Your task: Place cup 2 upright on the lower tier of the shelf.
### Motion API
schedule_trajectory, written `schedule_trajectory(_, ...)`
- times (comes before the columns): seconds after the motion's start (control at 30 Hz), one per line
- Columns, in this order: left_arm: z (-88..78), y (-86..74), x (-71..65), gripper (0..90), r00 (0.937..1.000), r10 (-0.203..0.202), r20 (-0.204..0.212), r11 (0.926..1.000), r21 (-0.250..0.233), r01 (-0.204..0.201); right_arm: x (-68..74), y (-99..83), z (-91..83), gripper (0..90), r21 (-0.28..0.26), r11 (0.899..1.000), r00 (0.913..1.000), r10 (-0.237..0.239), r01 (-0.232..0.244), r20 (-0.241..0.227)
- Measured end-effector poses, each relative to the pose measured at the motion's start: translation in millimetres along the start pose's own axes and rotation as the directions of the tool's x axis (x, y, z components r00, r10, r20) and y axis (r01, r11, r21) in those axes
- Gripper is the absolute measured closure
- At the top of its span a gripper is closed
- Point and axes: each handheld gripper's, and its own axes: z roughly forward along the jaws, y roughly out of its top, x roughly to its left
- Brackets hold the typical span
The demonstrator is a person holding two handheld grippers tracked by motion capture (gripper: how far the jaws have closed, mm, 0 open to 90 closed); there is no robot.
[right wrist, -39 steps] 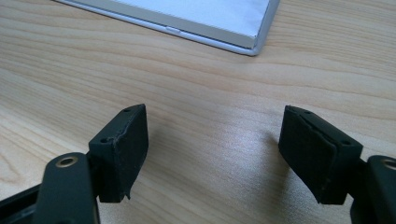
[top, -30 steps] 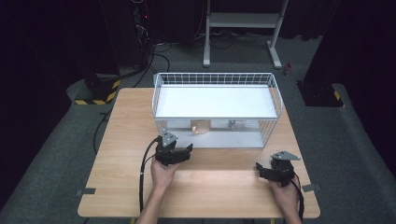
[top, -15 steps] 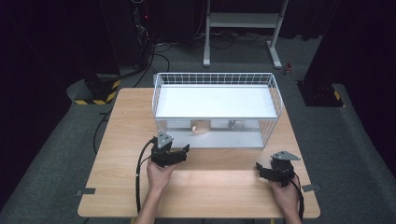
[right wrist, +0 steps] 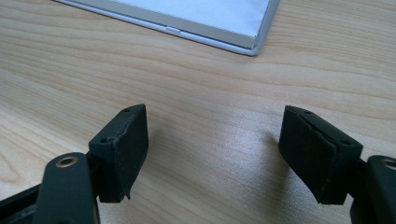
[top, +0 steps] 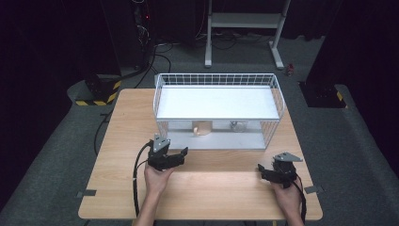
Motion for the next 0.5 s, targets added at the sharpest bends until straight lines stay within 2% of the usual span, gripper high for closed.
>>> schedule_trajectory(0.5,-9.6,-5.6,8.7,18.9,0.9997,-0.024,0.004,0.9997,-0.003,0.024,0.0,0.0,0.0,24.3,0.000,1.000,1.0000,0.000,0.000,0.000)
